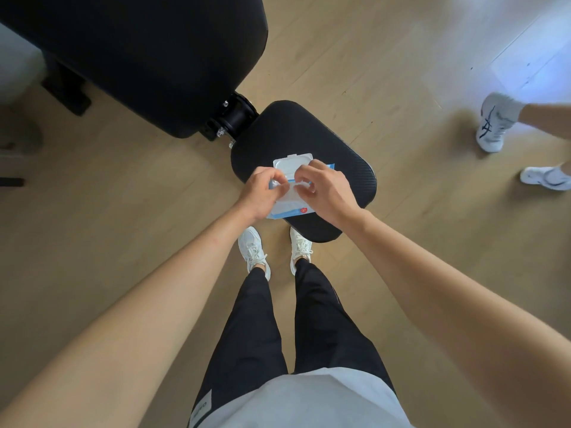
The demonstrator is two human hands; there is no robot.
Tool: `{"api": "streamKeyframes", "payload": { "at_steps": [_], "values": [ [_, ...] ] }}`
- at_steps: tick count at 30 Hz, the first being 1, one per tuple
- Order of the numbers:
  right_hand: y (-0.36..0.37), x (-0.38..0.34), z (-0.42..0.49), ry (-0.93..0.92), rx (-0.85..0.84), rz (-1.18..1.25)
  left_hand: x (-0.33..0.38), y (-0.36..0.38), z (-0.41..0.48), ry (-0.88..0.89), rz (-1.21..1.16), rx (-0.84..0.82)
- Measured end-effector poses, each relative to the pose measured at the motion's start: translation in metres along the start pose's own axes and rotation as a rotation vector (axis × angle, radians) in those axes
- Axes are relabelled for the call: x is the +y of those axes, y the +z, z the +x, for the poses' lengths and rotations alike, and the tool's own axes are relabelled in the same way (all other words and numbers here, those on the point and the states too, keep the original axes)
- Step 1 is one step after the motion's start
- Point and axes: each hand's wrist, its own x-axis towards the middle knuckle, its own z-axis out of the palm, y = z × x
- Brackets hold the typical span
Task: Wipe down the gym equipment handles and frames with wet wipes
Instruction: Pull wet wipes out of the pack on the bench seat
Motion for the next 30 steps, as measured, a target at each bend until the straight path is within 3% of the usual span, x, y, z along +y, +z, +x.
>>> {"api": "streamKeyframes", "payload": {
  "at_steps": [7,11,16,23,30],
  "values": [
    [-0.016,0.007,0.018,0.368,-0.204,0.321,-0.015,0.017,-0.015,0.23,0.186,0.182],
    [-0.031,0.006,0.028,0.364,-0.287,0.338,-0.017,0.021,-0.016,0.244,0.171,0.238],
    [-0.033,0.008,0.009,0.226,-0.34,0.163,-0.013,0.029,-0.011,0.235,0.175,0.245],
    [-0.011,0.012,-0.005,0.103,-0.181,0.075,-0.005,0.019,-0.007,0.102,-0.132,0.194],
    [0.007,0.007,-0.012,0.155,-0.071,0.034,-0.011,0.011,-0.013,-0.062,-0.523,0.163]
  ]
}}
